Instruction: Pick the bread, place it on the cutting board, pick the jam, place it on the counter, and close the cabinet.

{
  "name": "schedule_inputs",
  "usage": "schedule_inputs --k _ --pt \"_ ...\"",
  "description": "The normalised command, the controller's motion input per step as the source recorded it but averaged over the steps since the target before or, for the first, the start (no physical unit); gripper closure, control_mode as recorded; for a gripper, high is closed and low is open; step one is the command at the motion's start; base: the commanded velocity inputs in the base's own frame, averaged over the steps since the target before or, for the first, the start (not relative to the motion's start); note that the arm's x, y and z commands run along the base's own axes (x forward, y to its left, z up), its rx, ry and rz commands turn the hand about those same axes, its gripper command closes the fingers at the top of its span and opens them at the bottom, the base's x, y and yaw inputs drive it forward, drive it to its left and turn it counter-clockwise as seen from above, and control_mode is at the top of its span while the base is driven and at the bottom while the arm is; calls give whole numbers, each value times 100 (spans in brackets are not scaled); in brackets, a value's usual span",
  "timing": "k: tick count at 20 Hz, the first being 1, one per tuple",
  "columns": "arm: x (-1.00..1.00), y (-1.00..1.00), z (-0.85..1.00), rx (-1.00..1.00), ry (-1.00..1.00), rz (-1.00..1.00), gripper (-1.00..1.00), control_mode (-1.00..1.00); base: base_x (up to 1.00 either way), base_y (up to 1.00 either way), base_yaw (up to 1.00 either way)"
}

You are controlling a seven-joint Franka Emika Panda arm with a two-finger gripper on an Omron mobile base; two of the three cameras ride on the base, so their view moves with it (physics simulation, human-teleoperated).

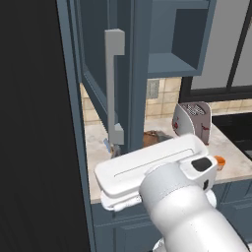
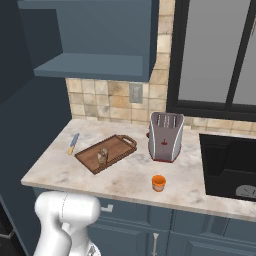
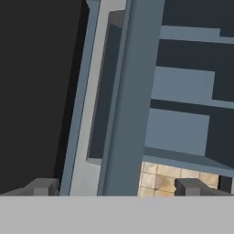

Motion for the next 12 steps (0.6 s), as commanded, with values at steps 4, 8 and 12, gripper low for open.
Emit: schedule_inputs --k 4,8,12 --pt "30 0 -6 0 -5 0 -100 -100 0 0 0" --pt "21 0 -9 0 -5 0 -100 -100 0 0 0" --pt "18 0 -12 0 -6 0 -100 -100 0 0 0"
